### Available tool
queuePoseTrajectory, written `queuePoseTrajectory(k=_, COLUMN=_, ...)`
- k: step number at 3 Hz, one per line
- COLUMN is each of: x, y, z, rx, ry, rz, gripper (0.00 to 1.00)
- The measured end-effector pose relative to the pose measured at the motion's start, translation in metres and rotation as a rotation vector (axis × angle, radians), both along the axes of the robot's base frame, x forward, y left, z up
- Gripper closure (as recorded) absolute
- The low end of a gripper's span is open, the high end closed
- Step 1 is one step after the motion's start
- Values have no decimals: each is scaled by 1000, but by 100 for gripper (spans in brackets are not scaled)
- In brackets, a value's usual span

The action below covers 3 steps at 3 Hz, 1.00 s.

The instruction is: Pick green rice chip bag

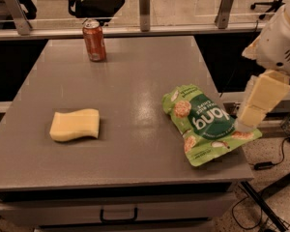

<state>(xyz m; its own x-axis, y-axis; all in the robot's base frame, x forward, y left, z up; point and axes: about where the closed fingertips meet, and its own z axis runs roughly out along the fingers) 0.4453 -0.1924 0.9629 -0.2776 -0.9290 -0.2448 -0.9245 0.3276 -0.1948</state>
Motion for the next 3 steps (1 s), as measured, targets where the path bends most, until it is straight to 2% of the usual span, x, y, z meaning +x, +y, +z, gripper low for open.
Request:
queuePoseTrajectory(k=1, x=6, y=18, z=-14, rx=43, ry=38, rz=-67, gripper=0)
queuePoseTrajectory(k=2, x=8, y=34, z=-37, rx=61, ry=75, rz=-106, gripper=0)
queuePoseTrajectory(k=3, x=6, y=46, z=-61, rx=59, ry=89, rz=-99, gripper=0)
